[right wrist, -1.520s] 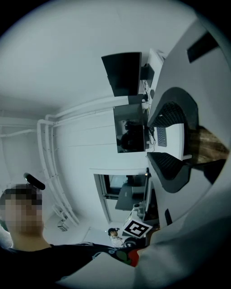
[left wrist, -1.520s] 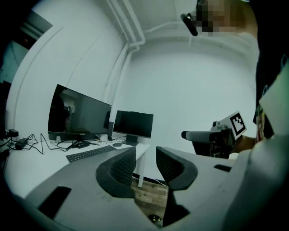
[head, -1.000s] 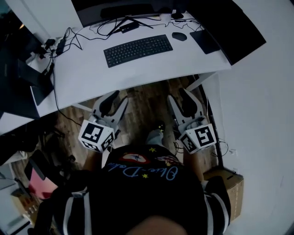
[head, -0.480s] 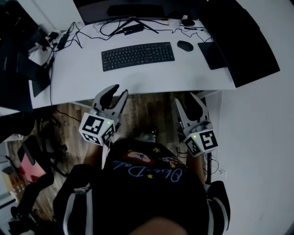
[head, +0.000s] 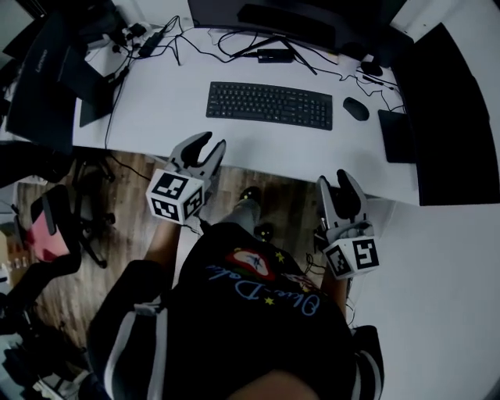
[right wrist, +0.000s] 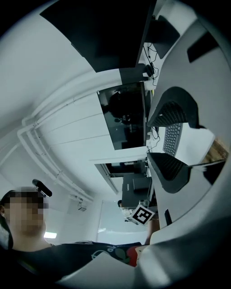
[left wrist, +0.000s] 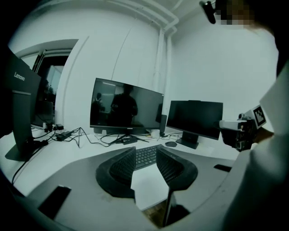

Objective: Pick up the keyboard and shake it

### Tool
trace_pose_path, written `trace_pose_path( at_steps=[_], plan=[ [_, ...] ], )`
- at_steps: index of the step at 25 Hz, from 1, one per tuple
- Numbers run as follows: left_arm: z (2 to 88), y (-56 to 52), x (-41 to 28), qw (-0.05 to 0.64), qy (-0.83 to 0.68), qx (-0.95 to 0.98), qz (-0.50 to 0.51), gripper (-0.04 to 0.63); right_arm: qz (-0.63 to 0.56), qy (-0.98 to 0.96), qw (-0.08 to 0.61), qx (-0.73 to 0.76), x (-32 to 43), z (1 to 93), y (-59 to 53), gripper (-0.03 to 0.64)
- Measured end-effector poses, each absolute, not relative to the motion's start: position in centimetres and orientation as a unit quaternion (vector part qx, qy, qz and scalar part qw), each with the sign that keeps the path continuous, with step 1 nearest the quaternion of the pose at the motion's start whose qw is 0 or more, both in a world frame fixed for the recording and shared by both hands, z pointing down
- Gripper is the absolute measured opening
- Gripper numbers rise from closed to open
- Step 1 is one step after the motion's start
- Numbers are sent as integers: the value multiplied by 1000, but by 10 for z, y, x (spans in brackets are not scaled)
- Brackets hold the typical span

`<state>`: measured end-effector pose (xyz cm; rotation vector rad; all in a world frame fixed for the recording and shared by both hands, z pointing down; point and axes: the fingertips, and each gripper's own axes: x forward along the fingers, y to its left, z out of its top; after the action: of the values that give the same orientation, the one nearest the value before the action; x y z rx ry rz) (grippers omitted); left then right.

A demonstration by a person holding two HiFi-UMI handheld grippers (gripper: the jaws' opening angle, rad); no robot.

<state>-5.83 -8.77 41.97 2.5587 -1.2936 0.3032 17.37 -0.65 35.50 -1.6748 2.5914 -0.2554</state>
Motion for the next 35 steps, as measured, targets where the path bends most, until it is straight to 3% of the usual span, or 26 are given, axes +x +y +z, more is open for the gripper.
trace_pose_path(
  at_steps=[12,19,25,35],
  plan=[
    [472,-227,-109,172,-510,832,135,121,-96,824,2,-559,202,351,-88,149],
    [531,-284,-129,261,-503,810,151,135,-98,818,-12,-567,206,352,-134,149],
    [574,-310,-130,309,-469,805,189,209,-114,809,-22,-577,205,363,-162,150],
    [611,-323,-112,354,-411,807,235,256,-112,815,-56,-566,191,375,-188,175]
  ],
)
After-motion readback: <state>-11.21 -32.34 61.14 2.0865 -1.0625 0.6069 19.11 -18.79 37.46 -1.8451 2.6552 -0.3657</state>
